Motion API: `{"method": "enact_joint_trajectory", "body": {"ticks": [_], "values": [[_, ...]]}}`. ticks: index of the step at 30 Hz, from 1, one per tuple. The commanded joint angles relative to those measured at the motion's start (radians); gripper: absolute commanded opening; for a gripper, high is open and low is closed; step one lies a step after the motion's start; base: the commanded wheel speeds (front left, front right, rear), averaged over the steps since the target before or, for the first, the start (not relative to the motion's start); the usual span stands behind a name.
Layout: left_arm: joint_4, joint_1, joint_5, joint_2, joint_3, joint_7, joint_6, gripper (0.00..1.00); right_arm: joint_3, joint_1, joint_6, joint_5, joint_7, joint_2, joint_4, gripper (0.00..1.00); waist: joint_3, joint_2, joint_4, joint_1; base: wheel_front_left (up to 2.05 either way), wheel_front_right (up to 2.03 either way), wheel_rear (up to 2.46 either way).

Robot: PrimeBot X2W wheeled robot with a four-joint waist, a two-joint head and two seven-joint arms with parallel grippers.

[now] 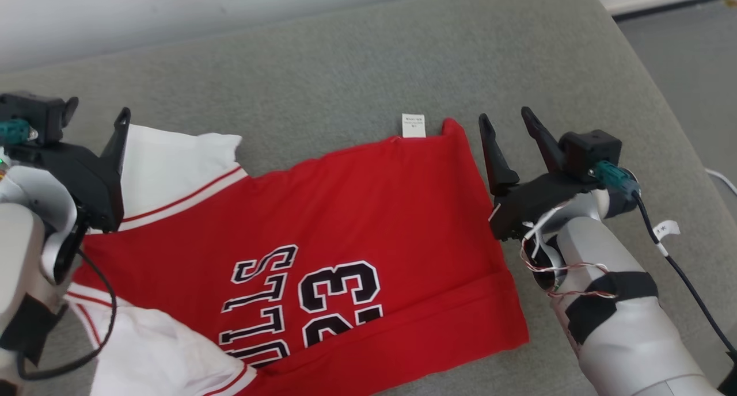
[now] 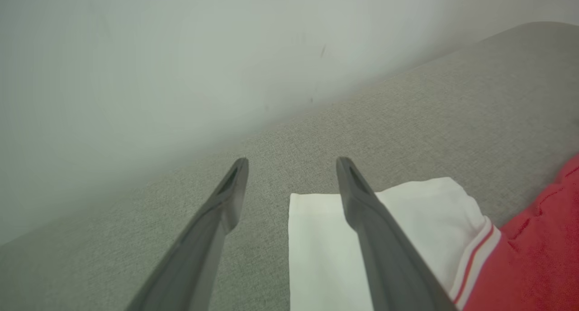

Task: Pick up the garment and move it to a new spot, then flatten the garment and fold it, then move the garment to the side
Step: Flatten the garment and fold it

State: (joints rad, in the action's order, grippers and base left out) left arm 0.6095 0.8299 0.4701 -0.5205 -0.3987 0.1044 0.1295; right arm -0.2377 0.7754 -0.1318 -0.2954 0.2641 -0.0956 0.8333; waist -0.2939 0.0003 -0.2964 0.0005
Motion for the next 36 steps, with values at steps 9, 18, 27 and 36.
{"method": "enact_joint_trajectory", "body": {"ticks": [9, 18, 27, 36], "values": [[0.174, 0.102, 0.057, -0.025, -0.082, -0.002, -0.001, 1.0, -0.059, 0.102, 0.002, -0.044, 0.001, 0.026, 0.103, 1.0, -0.101, -0.0003, -0.086, -0.0005, 0.0, 0.0, 0.0], [0.302, 0.144, 0.098, -0.01, -0.133, -0.027, 0.0, 0.67, -0.102, 0.127, 0.002, -0.061, 0.001, 0.024, 0.124, 1.0, -0.113, -0.0003, -0.084, -0.0005, 0.0, 0.0, 0.0], [0.303, 0.204, 0.168, 0.032, -0.19, -0.107, -0.001, 0.0, -0.179, 0.205, 0.003, -0.127, -0.024, 0.03, 0.274, 1.0, -0.11, -0.0003, -0.004, -0.0005, 0.0, 0.0, 0.0], [0.28, 0.264, 0.212, 0.074, -0.261, -0.173, -0.001, 0.0, -0.203, 0.284, 0.002, -0.184, -0.095, 0.005, 0.406, 0.2, -0.131, -0.0003, 0.085, -0.0005, 0.0, 0.0, 0.0]]}}
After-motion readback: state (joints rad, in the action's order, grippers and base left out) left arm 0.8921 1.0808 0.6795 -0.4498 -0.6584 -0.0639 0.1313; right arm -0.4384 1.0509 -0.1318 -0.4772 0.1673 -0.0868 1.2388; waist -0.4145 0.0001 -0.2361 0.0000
